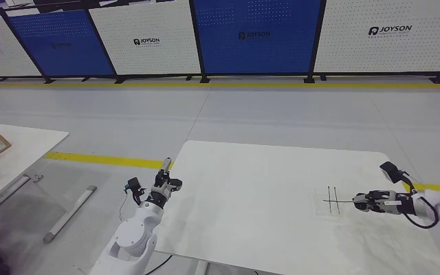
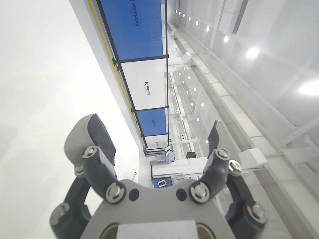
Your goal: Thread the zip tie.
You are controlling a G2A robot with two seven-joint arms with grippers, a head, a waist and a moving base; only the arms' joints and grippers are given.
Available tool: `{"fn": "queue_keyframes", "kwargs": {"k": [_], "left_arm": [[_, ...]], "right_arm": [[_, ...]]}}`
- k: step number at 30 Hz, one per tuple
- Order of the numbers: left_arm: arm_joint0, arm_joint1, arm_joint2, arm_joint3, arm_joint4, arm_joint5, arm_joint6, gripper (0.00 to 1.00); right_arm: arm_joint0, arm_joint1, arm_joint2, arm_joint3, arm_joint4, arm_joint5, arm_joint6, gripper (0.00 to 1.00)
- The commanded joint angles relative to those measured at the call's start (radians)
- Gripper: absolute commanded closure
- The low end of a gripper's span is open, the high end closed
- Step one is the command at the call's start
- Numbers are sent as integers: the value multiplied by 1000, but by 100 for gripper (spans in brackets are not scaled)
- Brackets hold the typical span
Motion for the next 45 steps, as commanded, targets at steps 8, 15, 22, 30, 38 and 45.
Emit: {"fn": "queue_keyframes", "kwargs": {"k": [8, 15, 22, 30, 38, 45], "left_arm": [[0, 0, 0, 0, 0, 0, 0, 0], [0, 0, 0, 0, 0, 0, 0, 0], [0, 0, 0, 0, 0, 0, 0, 0], [0, 0, 0, 0, 0, 0, 0, 0], [0, 0, 0, 0, 0, 0, 0, 0], [0, 0, 0, 0, 0, 0, 0, 0]], "right_arm": [[0, 0, 0, 0, 0, 0, 0, 100], [-34, -1, 23, -20, 65, -48, -57, 100], [-141, 7, 103, -56, 264, -186, -70, 100], [-159, 3, 101, -36, 331, -185, -45, 100], [-159, 3, 101, -36, 331, -185, -45, 100], [-159, 3, 101, -36, 331, -185, -45, 100]]}}
